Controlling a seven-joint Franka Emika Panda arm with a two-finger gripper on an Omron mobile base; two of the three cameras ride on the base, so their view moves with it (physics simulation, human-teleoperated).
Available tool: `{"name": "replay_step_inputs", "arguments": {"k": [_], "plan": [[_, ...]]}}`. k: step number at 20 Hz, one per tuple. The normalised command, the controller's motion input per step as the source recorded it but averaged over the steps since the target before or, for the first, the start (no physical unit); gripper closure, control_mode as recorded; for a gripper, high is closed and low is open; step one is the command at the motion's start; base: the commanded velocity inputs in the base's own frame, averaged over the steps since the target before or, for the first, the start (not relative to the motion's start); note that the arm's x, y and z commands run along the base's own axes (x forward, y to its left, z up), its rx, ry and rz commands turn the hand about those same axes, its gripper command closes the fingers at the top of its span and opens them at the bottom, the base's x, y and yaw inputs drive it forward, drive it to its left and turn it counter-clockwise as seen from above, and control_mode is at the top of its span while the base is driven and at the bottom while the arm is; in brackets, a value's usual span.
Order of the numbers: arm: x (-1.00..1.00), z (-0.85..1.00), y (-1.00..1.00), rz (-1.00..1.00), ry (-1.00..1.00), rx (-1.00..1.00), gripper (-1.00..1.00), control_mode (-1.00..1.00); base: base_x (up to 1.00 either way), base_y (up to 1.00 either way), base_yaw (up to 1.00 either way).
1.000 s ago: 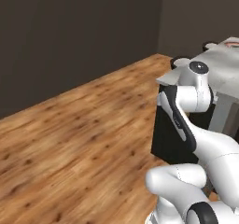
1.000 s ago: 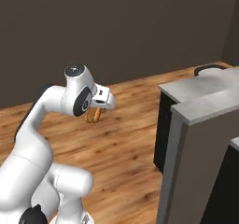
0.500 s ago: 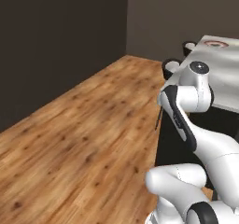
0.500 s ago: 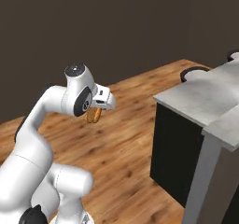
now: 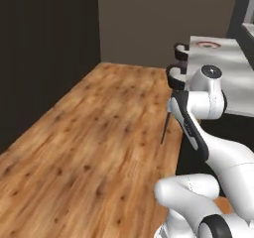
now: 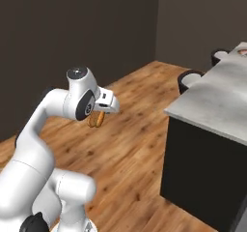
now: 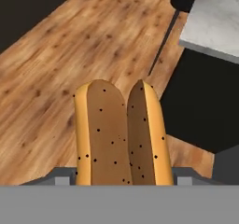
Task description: Move the hot dog bun to the plate on the dining table and place the condiment next to that plate. Then navigate to the fridge and take the sausage and place it on the plate as well.
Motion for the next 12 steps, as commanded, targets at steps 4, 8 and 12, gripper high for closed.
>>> {"name": "replay_step_inputs", "arguments": {"k": [4, 8, 12], "plan": [[0.0, 0.0, 0.0, 0.0, 0.0, 0.0, 1.0, 1.0, 0.89, 0.88, -0.45], [0.0, 0.0, 0.0, 0.0, 0.0, 0.0, 1.0, 1.0, 0.97, 0.89, -0.44], [0.0, 0.0, 0.0, 0.0, 0.0, 0.0, 1.0, 1.0, 1.0, 0.81, -0.41]]}}
